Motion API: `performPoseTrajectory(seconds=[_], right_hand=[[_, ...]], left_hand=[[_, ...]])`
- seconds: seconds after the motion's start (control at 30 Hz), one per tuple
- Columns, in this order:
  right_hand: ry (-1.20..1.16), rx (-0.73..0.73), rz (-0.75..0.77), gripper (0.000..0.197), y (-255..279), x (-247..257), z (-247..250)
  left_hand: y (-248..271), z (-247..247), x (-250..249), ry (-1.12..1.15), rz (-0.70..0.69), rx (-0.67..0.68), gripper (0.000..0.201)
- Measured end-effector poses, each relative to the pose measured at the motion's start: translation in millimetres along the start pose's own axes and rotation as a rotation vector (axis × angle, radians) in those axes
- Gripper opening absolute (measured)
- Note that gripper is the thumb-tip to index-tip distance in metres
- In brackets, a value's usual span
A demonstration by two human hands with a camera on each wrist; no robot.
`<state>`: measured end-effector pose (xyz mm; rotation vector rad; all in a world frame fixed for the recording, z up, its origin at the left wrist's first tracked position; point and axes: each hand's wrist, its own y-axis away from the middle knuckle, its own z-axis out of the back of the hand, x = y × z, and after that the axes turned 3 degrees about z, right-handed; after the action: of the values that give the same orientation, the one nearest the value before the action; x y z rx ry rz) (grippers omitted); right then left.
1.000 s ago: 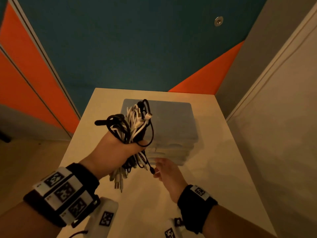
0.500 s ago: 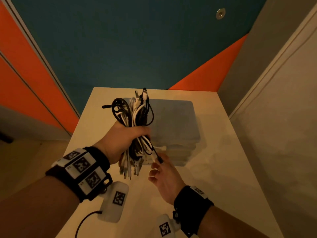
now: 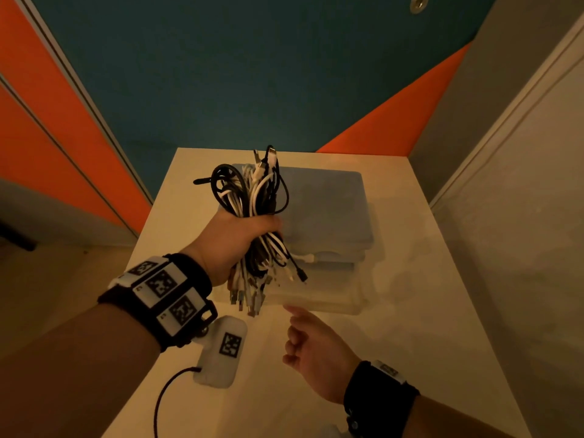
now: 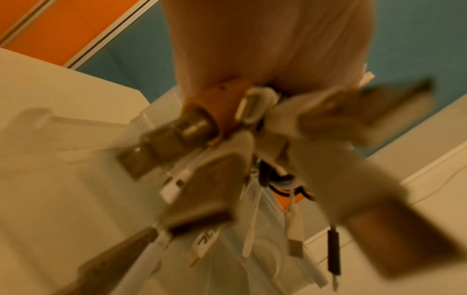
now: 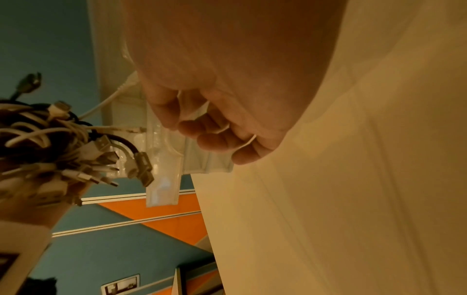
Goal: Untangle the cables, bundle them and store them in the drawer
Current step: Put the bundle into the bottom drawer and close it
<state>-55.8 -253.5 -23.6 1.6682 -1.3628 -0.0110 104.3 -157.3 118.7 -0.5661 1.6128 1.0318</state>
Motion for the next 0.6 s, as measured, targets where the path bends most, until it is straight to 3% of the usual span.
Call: performPoseTrajectory(seconds=[0.2,0.6], right_hand=[[0.07,0.017,-0.086,0.023,16.9,-14.7,6.3],[0.258,-0.012,-0.074,0.021,25.4,-16.1,17.5]], left_hand=[[-1.5,-1.4,0.9,0.091,0.053,-0.031,0.012],[1.3,-2.5,-0.4,0.057,0.009,-0.037,0.012]])
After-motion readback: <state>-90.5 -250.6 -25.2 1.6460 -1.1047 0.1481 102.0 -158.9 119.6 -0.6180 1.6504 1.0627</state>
